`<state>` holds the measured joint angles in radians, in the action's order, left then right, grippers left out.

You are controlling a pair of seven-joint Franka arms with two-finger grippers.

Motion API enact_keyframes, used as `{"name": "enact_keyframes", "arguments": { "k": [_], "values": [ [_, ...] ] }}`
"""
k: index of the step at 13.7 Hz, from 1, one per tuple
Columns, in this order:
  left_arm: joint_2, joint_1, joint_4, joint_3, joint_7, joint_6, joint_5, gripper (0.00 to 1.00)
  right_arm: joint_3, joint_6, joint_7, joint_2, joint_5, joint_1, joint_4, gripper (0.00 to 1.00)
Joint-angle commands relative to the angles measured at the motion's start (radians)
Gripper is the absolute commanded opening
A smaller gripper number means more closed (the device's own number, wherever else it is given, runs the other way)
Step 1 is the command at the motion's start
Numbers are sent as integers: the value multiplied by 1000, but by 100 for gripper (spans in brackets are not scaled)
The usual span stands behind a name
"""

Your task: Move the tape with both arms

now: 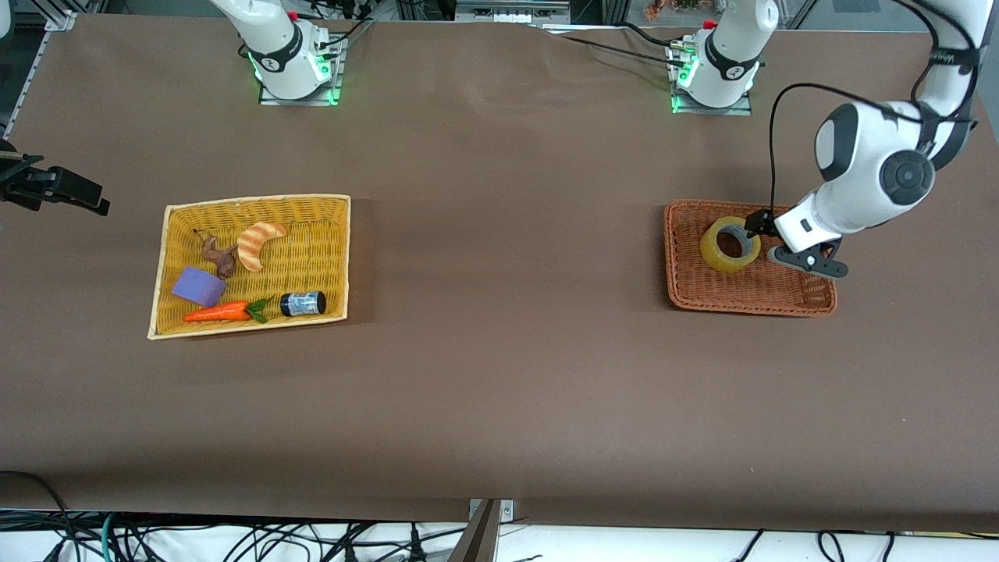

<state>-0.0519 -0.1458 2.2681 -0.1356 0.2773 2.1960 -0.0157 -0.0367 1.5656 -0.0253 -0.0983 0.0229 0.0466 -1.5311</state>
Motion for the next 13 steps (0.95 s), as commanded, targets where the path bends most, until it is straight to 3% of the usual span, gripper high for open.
{"name": "enact_keyframes", "arguments": {
  "k": [1, 3, 6, 10, 13],
  "values": [
    [81, 9, -170, -4, 5, -231, 83, 100, 15, -7, -8, -9, 5, 18, 22, 100],
    [87, 9, -345, -24, -6, -423, 82, 100, 14, -7, -8, -9, 5, 18, 23, 100],
    [95, 11, -527, -38, -74, -615, 76, 100, 14, -7, -8, -9, 5, 18, 22, 100],
    [93, 11, -581, -148, -303, -671, 20, 100, 14, -7, -8, -9, 5, 18, 22, 100],
    [92, 11, -596, -147, -305, -682, 22, 100, 14, -7, -7, -9, 5, 18, 23, 100]
  ]
}}
